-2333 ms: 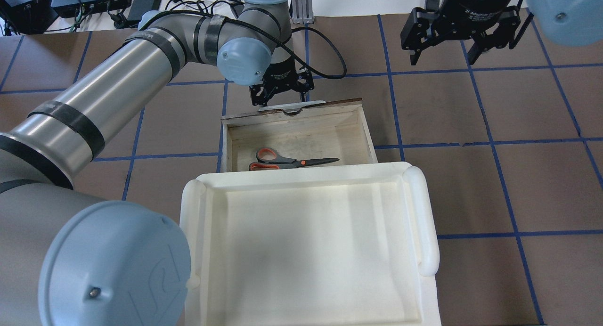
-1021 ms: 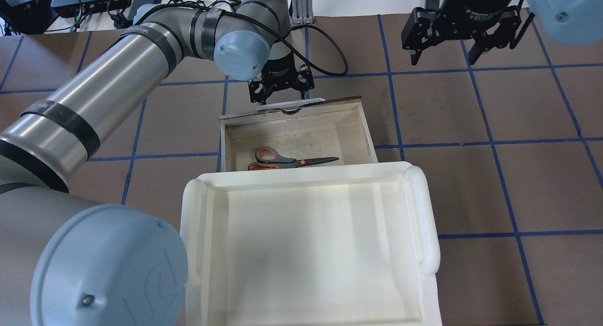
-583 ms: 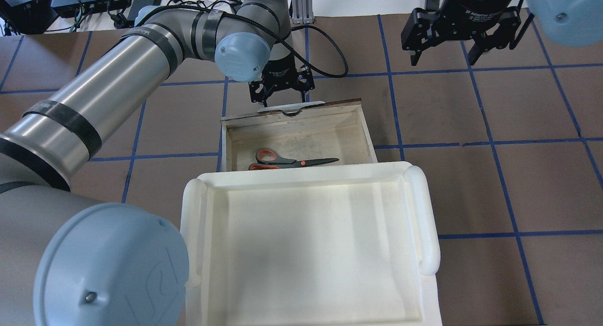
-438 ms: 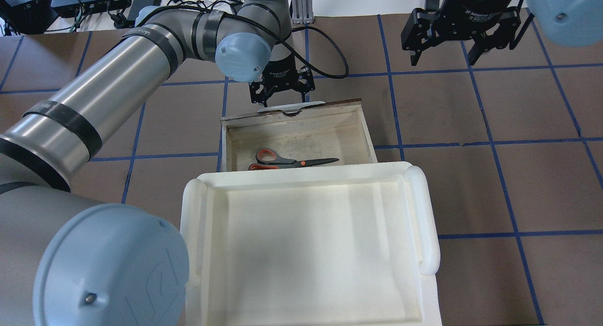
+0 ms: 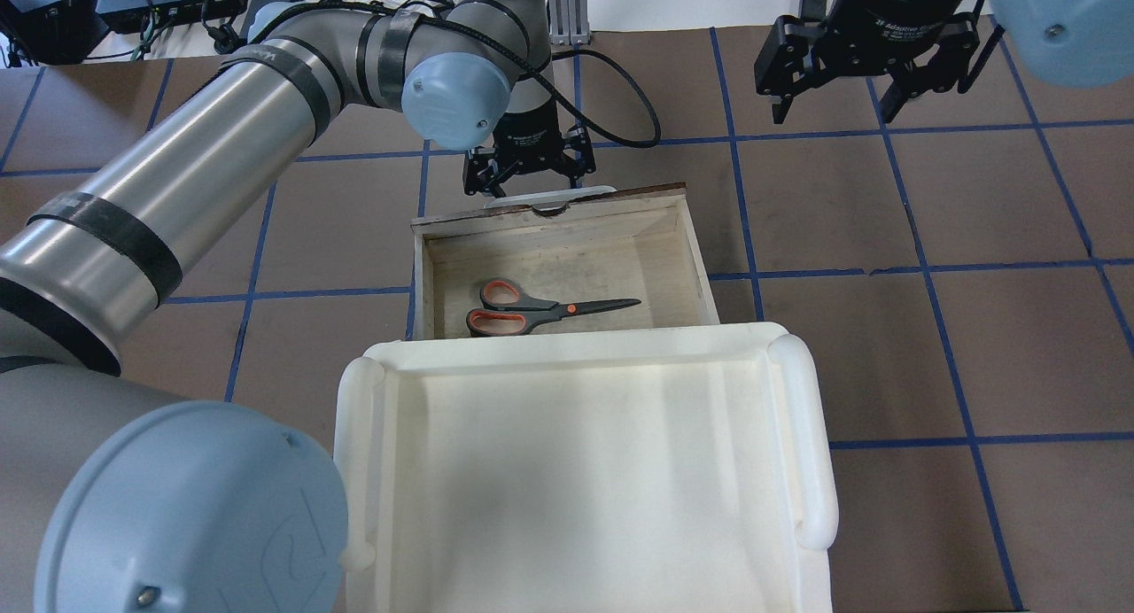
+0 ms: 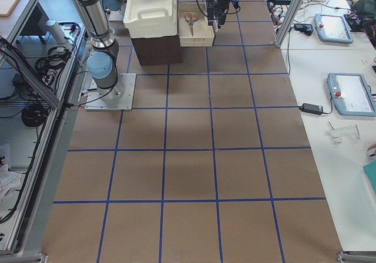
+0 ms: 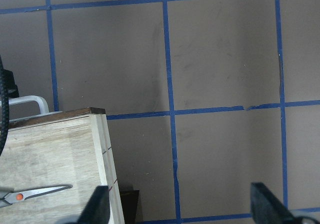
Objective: Put scissors in drawer and close it
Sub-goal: 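Lower the left gripper behind the drawer front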
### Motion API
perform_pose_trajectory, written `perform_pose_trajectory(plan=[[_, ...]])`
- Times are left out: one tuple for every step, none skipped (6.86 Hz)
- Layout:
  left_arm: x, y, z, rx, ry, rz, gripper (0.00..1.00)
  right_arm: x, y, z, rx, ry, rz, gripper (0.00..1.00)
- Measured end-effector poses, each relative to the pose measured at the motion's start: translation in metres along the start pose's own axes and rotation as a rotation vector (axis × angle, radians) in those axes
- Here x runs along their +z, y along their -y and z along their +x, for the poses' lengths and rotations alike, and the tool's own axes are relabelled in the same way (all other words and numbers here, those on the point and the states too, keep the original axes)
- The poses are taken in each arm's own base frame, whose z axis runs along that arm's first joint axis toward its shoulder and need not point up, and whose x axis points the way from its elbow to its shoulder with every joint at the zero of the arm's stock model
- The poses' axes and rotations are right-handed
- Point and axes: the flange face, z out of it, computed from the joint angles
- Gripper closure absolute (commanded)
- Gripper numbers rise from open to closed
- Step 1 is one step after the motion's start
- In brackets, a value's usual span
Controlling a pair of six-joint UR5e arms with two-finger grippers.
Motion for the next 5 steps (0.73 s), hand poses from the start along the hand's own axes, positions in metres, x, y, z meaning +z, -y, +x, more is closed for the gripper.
perform_pose_trajectory(plan=[[-0.0037, -0.0017, -0.0003, 0.003, -0.003, -0.001, 0.0, 0.0001, 0.0001, 0.0, 0.0, 0.0, 0.0, 0.0], [-0.0078, -0.0024, -0.0009, 0.005, -0.01, 0.001, 0.0, 0.0004, 0.0002, 0.0, 0.001, 0.0, -0.001, 0.0], [-0.0105, -0.0017, -0.0019, 0.015, -0.017, 0.006, 0.0, 0.0003, 0.0001, 0.0, 0.001, 0.0, -0.001, 0.0], [-0.0092, 0.0013, -0.0029, 0.03, -0.02, 0.01, 0.0, 0.0002, 0.0, 0.0, 0.001, 0.0, -0.001, 0.0], [-0.0062, 0.0046, -0.0028, 0.044, -0.024, 0.016, 0.0, 0.0003, 0.0001, 0.0, 0.001, 0.0, -0.001, 0.0]])
